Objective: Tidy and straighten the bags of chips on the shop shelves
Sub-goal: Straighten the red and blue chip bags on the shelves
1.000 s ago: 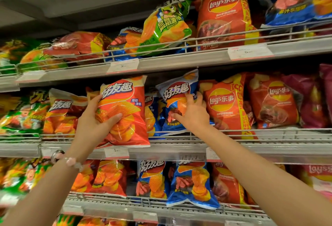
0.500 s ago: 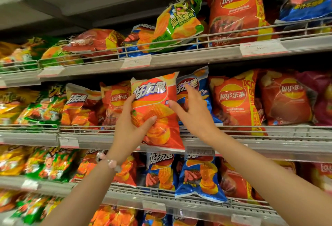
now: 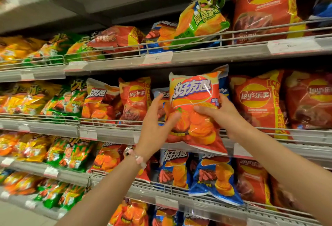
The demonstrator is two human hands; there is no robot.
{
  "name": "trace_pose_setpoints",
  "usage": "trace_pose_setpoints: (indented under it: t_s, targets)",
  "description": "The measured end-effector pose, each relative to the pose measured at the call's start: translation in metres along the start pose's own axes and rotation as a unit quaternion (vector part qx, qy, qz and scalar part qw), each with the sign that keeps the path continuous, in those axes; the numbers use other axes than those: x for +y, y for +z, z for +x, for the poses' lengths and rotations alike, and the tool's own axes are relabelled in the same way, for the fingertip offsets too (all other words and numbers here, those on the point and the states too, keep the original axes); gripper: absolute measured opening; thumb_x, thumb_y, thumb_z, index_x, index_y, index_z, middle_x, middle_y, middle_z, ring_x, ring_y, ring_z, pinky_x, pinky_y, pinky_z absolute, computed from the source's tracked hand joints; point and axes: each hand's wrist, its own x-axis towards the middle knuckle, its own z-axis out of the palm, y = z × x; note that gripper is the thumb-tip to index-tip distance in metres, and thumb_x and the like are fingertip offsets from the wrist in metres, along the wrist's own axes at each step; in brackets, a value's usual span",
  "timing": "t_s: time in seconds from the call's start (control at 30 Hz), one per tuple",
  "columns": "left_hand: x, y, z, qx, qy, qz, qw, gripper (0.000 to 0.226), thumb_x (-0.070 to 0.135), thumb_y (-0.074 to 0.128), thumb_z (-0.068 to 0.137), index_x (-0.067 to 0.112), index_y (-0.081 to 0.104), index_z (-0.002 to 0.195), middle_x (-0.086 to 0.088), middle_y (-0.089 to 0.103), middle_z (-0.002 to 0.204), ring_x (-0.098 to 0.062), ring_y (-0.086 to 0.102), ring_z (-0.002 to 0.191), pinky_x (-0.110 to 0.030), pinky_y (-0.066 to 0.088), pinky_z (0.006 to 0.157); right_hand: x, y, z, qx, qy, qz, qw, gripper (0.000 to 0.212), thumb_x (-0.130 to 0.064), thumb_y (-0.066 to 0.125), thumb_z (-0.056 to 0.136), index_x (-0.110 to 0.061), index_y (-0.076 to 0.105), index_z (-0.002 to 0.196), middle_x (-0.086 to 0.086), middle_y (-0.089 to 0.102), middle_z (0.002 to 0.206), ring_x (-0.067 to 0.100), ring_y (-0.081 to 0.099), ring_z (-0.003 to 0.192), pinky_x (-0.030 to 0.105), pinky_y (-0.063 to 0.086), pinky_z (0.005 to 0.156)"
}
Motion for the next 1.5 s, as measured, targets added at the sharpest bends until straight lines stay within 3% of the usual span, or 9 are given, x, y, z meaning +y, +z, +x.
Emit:
trace_pose_setpoints:
  t_s: [0.03,0.1,0.17,0.33,0.47,0.83,1.0,1.33,1.5]
  targets:
    - [-0.009,-0.008,0.008,0.044,-0.013,0.011,0.999,0.057,0.051,0.065,0.083,0.042,0.039,0.132,0.024,0.054,0.125,0.005,0.052,0.114,-0.014,0.047,0.089,0.0,-0.003,0.001,-0.002,0.002,0.001,1.0,0.072,-0.026,0.086,0.061,-0.028,0.047,0.121,-0.004,0.064,0.11,0.012,0.064,0.092,0.03,0.053,0.071]
    - [-0.034,-0.029,0.028,0.133,-0.067,0.104,0.983,0.071,0.053,0.065,0.082,0.026,0.035,0.141,0.001,0.047,0.137,-0.016,0.045,0.126,-0.038,0.043,0.103,0.002,-0.006,0.003,-0.006,0.004,-0.01,1.0,0.078,-0.031,0.087,0.058,-0.03,0.045,0.124,-0.008,0.064,0.106,0.012,0.064,0.091,0.03,0.053,0.068]
    - [-0.058,-0.049,0.046,0.171,-0.115,0.203,0.957,0.085,0.051,0.072,0.077,0.019,0.03,0.144,-0.011,0.037,0.14,-0.027,0.035,0.13,-0.048,0.036,0.106,0.004,-0.006,0.004,-0.006,0.0,-0.022,1.0,0.084,-0.038,0.087,0.05,-0.034,0.044,0.122,-0.011,0.063,0.104,0.011,0.064,0.09,0.029,0.053,0.066]
    - [-0.099,-0.073,0.081,0.097,-0.203,0.224,0.948,0.117,0.056,0.082,0.062,0.027,0.013,0.15,-0.016,0.019,0.15,-0.037,0.027,0.137,-0.051,0.032,0.11,0.004,-0.004,0.008,-0.005,-0.002,-0.018,1.0,0.088,-0.044,0.083,0.041,-0.037,0.041,0.118,-0.014,0.06,0.1,0.008,0.062,0.087,0.025,0.05,0.06]
    - [-0.12,-0.073,0.099,0.031,-0.255,0.204,0.945,0.124,0.051,0.085,0.058,0.026,0.007,0.151,-0.013,0.04,0.146,-0.035,0.042,0.131,-0.053,0.038,0.107,0.007,-0.003,0.011,-0.005,-0.001,-0.021,1.0,0.085,-0.042,0.083,0.046,-0.037,0.04,0.118,-0.015,0.06,0.1,0.007,0.062,0.086,0.023,0.049,0.058]
    - [-0.119,-0.082,0.112,0.089,-0.148,0.205,0.963,0.108,0.026,0.085,0.069,0.024,0.014,0.151,-0.011,0.046,0.14,-0.032,0.047,0.127,-0.05,0.045,0.102,0.003,-0.006,0.013,0.004,-0.01,-0.014,1.0,0.093,-0.043,0.081,0.042,-0.034,0.04,0.125,-0.015,0.06,0.1,0.005,0.062,0.085,0.021,0.049,0.056]
    - [-0.107,-0.101,0.117,0.062,-0.107,0.263,0.957,0.105,0.034,0.084,0.069,0.03,0.018,0.15,-0.009,0.048,0.139,-0.032,0.05,0.123,-0.047,0.048,0.097,0.001,-0.001,0.019,0.019,0.004,-0.021,1.0,0.104,-0.041,0.083,0.048,-0.027,0.031,0.136,-0.016,0.05,0.095,0.003,0.055,0.079,0.022,0.044,0.055]
    - [-0.077,-0.146,0.115,0.049,-0.095,0.254,0.961,0.093,0.042,0.083,0.067,0.024,0.032,0.143,0.004,0.055,0.122,-0.018,0.056,0.108,-0.035,0.05,0.086,0.001,0.021,0.025,0.022,0.002,-0.032,0.999,0.079,-0.034,0.087,0.057,-0.028,0.037,0.117,-0.01,0.054,0.096,0.009,0.059,0.085,0.032,0.051,0.071]
    - [-0.063,-0.186,0.091,0.058,-0.133,0.263,0.954,0.089,0.042,0.086,0.062,0.028,0.04,0.138,0.004,0.055,0.116,-0.021,0.059,0.101,-0.045,0.056,0.078,-0.003,0.05,0.034,0.001,-0.001,-0.031,1.0,0.076,-0.033,0.088,0.057,-0.026,0.039,0.115,-0.004,0.059,0.104,0.015,0.062,0.091,0.035,0.054,0.075]
